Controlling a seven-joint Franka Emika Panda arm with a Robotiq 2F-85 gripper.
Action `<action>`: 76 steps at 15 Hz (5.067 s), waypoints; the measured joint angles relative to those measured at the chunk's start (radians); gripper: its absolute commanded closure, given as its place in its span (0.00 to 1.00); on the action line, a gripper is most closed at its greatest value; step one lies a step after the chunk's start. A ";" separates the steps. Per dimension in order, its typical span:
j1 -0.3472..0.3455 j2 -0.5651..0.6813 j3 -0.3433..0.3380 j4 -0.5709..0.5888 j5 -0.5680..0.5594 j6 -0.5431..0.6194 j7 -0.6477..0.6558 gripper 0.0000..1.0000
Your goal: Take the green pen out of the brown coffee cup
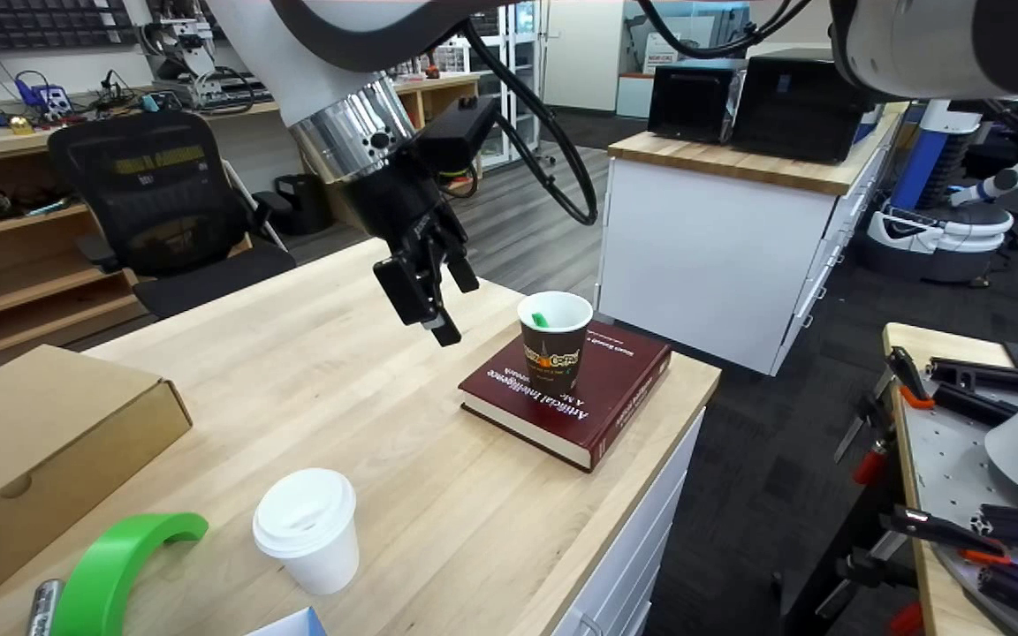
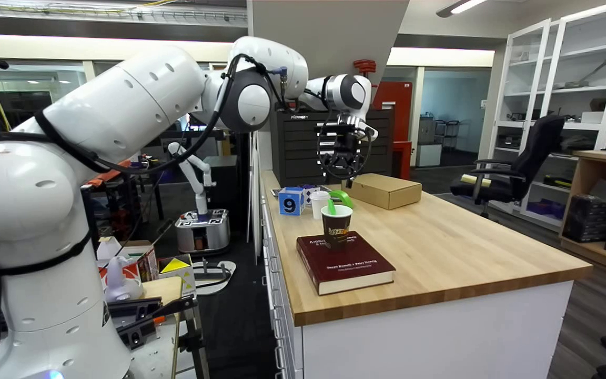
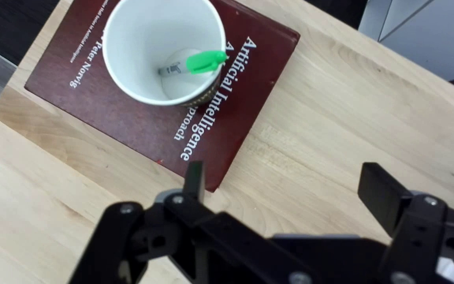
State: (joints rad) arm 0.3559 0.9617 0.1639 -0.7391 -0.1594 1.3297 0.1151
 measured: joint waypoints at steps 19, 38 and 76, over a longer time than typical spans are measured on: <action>-0.038 -0.330 -0.001 -0.601 0.023 0.437 0.369 0.00; -0.015 -0.457 -0.042 -0.715 0.043 0.605 0.524 0.00; -0.100 -0.671 -0.055 -1.221 0.152 0.961 0.711 0.63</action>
State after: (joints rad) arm 0.2564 0.2904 0.1090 -1.9603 -0.0078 2.2904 0.8266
